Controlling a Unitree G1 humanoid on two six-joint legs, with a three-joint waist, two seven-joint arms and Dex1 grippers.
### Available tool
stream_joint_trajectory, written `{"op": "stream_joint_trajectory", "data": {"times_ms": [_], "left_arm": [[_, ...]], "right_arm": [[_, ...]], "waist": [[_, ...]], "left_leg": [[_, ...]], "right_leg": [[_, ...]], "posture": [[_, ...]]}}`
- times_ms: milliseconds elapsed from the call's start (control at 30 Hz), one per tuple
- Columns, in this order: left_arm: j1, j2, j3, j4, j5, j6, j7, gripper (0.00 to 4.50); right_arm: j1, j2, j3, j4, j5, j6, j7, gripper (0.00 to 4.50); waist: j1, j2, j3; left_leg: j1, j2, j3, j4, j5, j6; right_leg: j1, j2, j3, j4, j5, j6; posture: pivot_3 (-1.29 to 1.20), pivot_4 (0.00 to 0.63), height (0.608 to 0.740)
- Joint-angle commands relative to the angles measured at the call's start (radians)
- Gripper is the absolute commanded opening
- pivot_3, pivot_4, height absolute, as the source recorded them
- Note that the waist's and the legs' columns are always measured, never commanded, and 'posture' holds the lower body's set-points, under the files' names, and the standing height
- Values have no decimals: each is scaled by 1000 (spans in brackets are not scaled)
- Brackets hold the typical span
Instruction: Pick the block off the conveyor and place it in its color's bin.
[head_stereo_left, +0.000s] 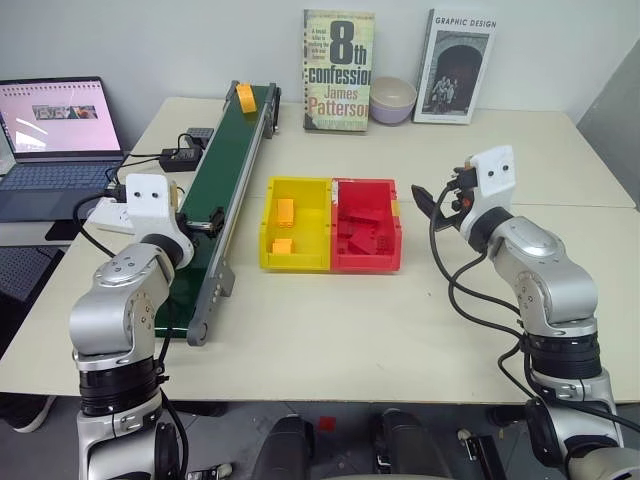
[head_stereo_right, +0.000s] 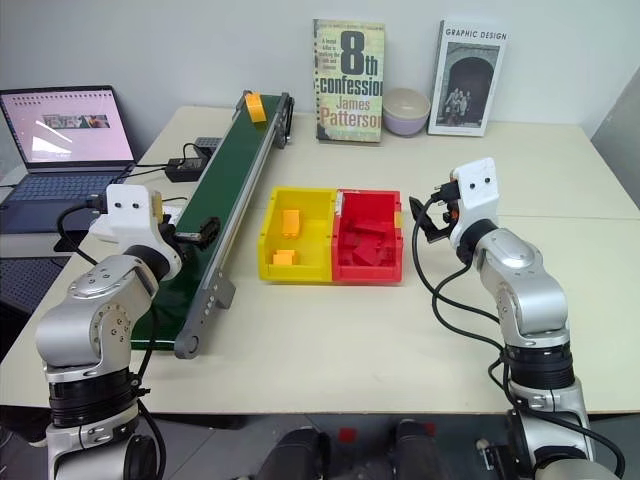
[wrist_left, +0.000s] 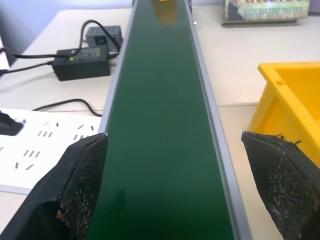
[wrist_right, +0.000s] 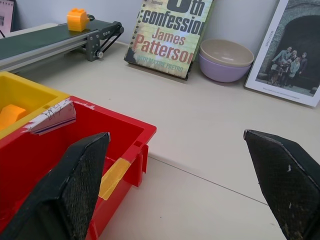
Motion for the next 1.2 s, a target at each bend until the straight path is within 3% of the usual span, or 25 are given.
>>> {"op": "stream_joint_trajectory", "data": {"times_ms": [33,400,500,600,833,1200], "left_arm": [[-10,23,-6,-55,-2,-5,-11,4429],[6,11,3,-103,-7,19,16,4429],[16,-11,3,-134,-4,22,39,4429],[20,-44,16,-138,4,-19,71,4429],[35,-61,17,-133,15,-63,83,4429],[61,-89,4,-143,27,-64,117,4429]], "right_arm": [[-5,4,-16,-33,-5,-20,-5,4500],[-6,-4,-21,-32,15,-24,30,4500],[-29,-19,-22,-30,72,-33,122,4500],[-71,-41,-22,-62,217,-17,316,4500],[-116,-90,-1,-101,415,55,542,4500],[-122,-108,63,-130,430,48,589,4500]], "waist": [[0,0,0],[0,0,0],[0,0,0],[0,0,0],[0,0,0],[1,0,0]], "left_leg": [[0,0,0,0,0,0],[0,0,0,0,0,0],[0,0,0,0,0,0],[0,0,0,0,0,0],[0,0,-2,0,0,0],[0,0,-2,0,0,0]], "right_leg": [[0,0,0,0,0,0],[0,0,0,0,0,0],[0,0,0,0,0,0],[0,0,0,0,0,0],[1,0,-1,0,0,0],[1,-1,-1,0,0,0]], "posture": [[0,150,740],[0,150,740],[0,150,740],[0,150,740],[0,150,740],[0,150,740]]}}
